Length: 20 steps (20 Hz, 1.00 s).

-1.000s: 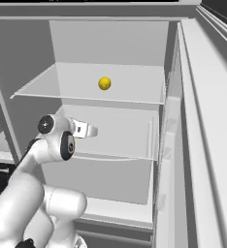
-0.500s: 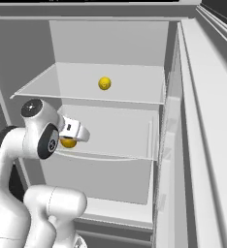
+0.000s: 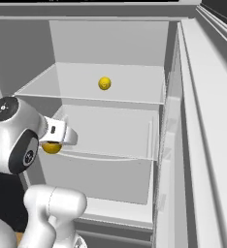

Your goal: Place one lemon and one chicken drumstick in each tupperware on the nearby counter, to pack two identical lunches.

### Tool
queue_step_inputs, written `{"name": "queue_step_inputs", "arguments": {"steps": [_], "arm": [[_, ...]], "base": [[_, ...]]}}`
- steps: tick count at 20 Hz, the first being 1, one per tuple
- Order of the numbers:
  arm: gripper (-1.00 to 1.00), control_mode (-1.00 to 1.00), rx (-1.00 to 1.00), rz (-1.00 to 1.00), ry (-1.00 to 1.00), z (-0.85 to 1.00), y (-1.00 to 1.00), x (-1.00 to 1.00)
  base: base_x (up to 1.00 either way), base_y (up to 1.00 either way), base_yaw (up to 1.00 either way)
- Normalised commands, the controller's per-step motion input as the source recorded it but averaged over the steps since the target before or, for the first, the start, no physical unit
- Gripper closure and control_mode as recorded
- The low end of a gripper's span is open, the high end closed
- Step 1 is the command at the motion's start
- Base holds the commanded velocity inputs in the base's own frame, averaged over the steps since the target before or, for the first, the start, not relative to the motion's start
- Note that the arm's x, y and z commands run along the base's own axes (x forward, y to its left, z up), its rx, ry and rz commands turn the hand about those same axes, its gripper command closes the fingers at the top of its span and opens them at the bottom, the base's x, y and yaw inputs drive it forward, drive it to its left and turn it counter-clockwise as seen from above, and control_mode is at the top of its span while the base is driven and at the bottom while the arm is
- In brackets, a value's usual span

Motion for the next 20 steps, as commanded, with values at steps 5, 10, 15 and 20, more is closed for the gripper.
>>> {"name": "queue_step_inputs", "arguments": {"steps": [5, 10, 15, 20], "arm": [[1.0, 1.0, 0.01, 0.18, 0.07, 0.34, 0.11, -0.6], [1.0, 1.0, 0.0, 0.0, 0.0, 0.0, 0.0, 0.0], [1.0, 1.0, 0.0, 0.0, 0.0, 0.0, 0.0, 0.0], [1.0, 1.0, 0.0, 0.0, 0.0, 0.0, 0.0, 0.0]], "base": [[-0.2, 0.07, 0.03], [-1.0, 0.44, 0.18], [-0.68, 0.93, 0.13], [0.32, 1.0, 0.02]]}}
